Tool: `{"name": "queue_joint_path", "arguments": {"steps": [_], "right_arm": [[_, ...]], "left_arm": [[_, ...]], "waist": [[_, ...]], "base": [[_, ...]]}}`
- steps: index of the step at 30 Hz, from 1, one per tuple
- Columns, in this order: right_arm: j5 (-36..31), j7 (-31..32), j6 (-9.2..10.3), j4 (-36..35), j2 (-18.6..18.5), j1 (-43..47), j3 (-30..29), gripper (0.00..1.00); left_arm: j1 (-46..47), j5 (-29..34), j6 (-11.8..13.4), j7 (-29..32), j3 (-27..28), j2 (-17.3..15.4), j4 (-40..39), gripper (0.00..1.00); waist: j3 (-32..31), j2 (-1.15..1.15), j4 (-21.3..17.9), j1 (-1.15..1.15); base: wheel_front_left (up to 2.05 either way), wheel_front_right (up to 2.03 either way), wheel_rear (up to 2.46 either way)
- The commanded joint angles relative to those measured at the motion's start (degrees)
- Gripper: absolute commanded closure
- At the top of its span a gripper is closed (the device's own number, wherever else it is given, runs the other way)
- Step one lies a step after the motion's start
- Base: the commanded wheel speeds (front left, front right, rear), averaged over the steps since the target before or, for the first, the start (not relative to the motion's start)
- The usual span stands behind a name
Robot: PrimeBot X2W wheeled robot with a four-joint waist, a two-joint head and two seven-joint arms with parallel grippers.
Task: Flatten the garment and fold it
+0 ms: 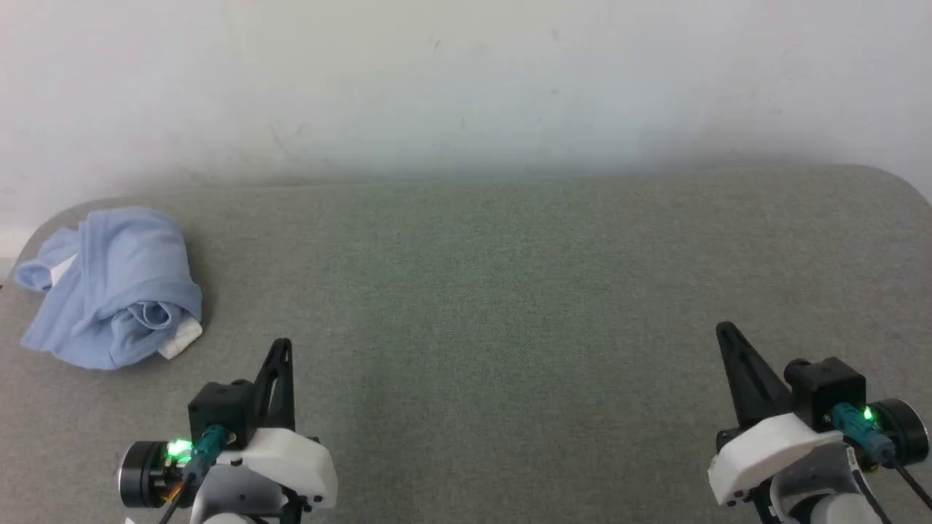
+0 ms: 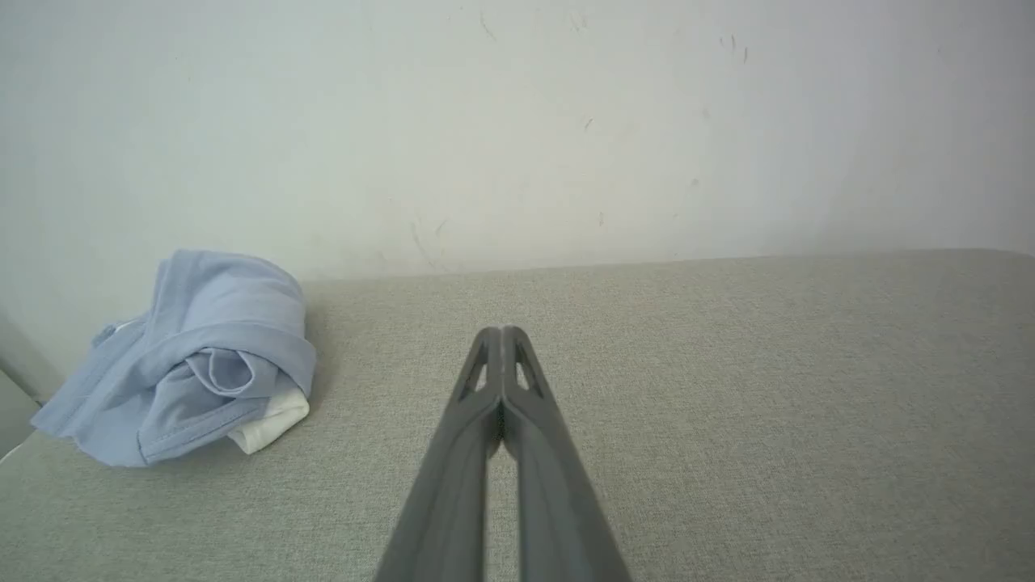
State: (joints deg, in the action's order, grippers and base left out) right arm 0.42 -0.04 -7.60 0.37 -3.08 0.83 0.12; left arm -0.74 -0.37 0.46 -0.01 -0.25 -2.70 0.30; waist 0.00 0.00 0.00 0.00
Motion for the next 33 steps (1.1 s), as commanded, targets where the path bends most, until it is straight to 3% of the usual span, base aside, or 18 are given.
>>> {"name": "queue_joint_path", "arguments": {"steps": [1,33], "right_arm": [[-0.4,0.0,0.11,-0.4,0.2,-0.8,-0.1,1.0],[-0.4,0.0,0.11,-0.4,0.2,-0.8,-0.1,1.0]], "left_arm": [[0.7,0.4,-0.5,0.0,0.2,-0.2,-0.3,1.0],[0.7,0.4,-0.5,0.0,0.2,-0.2,-0.3,1.0]], "waist": [[0.0,0.0,0.0,0.0],[0.0,0.0,0.0,0.0]], "base": [[0.0,0.0,0.0],[0.0,0.0,0.0]]}}
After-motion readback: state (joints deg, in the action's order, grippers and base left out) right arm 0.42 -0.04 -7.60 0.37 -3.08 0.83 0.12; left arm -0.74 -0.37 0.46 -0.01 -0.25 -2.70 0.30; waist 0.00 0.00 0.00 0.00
